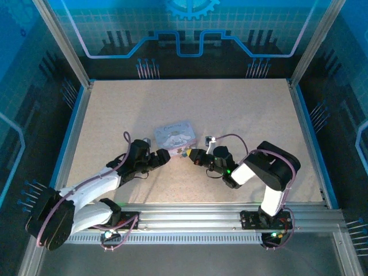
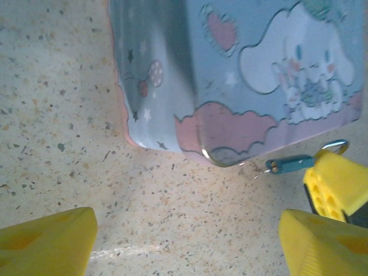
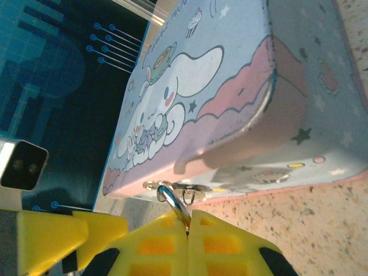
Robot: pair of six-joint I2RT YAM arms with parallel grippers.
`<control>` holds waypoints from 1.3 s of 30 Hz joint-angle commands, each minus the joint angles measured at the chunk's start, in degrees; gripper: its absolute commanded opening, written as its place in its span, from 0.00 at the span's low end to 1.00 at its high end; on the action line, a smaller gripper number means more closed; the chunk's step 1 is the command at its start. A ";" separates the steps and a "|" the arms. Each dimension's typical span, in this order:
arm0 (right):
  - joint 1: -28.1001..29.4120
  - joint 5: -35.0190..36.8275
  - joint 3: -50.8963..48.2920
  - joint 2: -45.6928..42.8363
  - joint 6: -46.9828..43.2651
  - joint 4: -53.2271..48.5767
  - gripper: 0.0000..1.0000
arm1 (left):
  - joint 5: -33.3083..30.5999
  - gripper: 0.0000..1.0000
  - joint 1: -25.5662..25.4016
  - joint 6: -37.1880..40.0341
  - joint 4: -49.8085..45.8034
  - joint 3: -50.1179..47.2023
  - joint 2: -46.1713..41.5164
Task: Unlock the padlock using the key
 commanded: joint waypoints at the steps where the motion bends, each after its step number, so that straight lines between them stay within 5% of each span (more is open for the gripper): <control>1: -0.26 0.59 -0.74 -4.80 -4.21 -6.46 0.05 | -2.28 0.85 -0.31 0.64 -3.97 0.50 -2.87; 21: -0.80 -6.17 0.30 -49.19 -26.54 -70.66 0.06 | -6.68 0.89 0.05 1.62 -9.76 2.06 -9.04; 27: -2.16 -7.64 4.08 -51.44 -30.36 -86.58 0.07 | -6.89 0.89 0.08 1.71 -10.11 2.69 -8.78; 39: -7.55 -13.78 4.44 -42.60 -30.44 -88.96 0.07 | -6.16 0.89 0.06 2.43 -10.29 3.67 -7.77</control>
